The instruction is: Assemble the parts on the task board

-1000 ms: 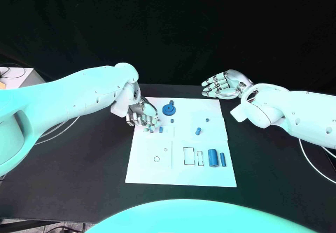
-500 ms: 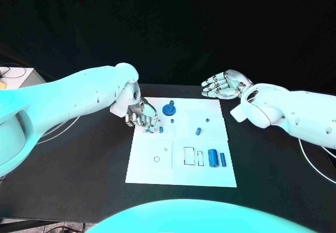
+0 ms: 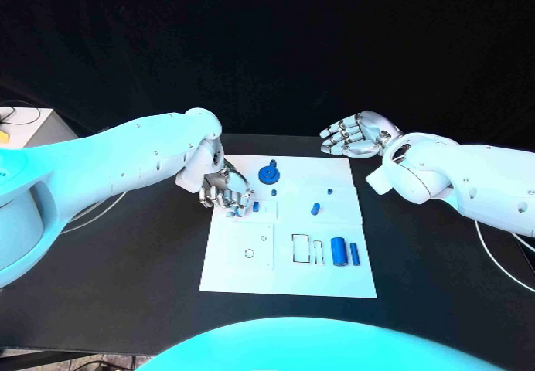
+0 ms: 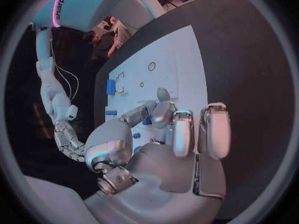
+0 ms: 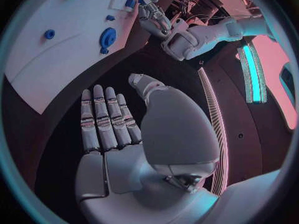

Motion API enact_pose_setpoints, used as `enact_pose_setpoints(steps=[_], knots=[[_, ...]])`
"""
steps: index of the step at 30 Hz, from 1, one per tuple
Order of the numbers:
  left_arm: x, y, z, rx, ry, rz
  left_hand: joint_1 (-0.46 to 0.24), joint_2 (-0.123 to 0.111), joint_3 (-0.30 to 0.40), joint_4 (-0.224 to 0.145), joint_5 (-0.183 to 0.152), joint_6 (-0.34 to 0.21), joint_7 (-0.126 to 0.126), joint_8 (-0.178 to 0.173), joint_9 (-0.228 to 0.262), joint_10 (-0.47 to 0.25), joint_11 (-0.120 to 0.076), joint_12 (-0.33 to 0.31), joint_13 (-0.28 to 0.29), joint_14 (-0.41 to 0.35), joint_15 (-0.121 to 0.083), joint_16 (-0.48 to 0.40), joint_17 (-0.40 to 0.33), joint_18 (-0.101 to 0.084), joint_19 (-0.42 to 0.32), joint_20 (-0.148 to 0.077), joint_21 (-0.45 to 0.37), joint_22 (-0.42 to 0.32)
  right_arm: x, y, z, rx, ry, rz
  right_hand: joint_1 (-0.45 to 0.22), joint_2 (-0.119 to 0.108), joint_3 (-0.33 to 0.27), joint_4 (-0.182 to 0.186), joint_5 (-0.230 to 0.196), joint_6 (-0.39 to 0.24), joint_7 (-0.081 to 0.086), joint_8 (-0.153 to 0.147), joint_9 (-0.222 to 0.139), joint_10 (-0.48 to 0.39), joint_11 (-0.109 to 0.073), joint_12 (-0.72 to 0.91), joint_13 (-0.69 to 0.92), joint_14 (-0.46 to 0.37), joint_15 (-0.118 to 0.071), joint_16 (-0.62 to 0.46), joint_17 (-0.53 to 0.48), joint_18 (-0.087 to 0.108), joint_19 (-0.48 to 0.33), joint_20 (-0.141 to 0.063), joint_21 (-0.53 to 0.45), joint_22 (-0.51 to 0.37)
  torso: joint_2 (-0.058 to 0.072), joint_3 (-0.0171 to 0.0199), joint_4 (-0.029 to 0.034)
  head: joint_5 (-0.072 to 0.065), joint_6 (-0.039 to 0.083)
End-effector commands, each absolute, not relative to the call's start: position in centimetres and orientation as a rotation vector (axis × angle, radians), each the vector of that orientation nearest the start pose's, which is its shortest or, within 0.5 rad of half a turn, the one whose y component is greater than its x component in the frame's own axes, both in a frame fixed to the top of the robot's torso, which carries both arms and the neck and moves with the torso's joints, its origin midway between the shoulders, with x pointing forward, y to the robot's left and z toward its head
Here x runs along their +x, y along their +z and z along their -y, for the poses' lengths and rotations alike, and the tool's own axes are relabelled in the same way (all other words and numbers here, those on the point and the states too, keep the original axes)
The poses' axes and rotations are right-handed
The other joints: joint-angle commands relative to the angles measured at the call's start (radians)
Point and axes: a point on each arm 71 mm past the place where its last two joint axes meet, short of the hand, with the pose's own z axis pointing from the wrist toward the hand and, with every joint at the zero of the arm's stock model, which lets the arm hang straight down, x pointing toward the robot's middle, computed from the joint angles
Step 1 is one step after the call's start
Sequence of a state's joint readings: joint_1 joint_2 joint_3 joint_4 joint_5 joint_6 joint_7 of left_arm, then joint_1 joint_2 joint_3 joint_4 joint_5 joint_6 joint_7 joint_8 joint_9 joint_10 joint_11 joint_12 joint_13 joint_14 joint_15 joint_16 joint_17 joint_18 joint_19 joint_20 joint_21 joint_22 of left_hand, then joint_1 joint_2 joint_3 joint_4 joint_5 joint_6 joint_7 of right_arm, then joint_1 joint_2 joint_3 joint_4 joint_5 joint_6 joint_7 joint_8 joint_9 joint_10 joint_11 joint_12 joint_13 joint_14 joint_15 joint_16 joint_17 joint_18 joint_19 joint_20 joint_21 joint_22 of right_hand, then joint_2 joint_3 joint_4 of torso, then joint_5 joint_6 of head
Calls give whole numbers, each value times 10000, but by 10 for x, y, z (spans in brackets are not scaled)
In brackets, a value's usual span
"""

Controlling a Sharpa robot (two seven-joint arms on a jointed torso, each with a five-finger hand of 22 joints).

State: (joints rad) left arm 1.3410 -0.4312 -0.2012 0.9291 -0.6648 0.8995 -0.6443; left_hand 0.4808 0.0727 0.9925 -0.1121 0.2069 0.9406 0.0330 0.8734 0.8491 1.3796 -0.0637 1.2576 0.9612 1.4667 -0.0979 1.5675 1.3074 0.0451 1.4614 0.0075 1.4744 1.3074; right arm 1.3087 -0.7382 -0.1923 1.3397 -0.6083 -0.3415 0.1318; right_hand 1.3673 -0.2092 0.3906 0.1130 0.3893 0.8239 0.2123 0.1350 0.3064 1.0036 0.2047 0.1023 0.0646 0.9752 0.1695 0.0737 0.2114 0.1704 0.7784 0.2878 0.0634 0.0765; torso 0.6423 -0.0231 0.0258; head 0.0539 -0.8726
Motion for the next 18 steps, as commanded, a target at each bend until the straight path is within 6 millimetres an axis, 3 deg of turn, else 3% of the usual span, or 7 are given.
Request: enact_pose_setpoints(steps=[1,18], knots=[[530,-246,-174,206,-2833,-30422,651,536,26,-51,61,393,-389,-35,8,4,-14,-11,9,1041,-73,33,2634,-110,323,4,10,1408,521,-194,206,5028,10496,-17306,-82,29,17,-30,66,61,513,-39,-11,84,-11,-58,-9,52,24,-34,-12,105,-65,-1,0,-11,-1,1,1,2,0],[533,-247,-176,-263,-2421,-29667,667,532,9,-45,56,395,-385,-48,22,-1,-12,-20,-1,1041,-73,33,2634,-106,314,4,-1,1394,521,-194,206,5016,10512,-17309,-82,29,17,-30,66,61,513,-39,-11,84,-11,-58,-9,52,24,-34,-12,105,-65,-1,0,-11,-4,6,5,10,0]])
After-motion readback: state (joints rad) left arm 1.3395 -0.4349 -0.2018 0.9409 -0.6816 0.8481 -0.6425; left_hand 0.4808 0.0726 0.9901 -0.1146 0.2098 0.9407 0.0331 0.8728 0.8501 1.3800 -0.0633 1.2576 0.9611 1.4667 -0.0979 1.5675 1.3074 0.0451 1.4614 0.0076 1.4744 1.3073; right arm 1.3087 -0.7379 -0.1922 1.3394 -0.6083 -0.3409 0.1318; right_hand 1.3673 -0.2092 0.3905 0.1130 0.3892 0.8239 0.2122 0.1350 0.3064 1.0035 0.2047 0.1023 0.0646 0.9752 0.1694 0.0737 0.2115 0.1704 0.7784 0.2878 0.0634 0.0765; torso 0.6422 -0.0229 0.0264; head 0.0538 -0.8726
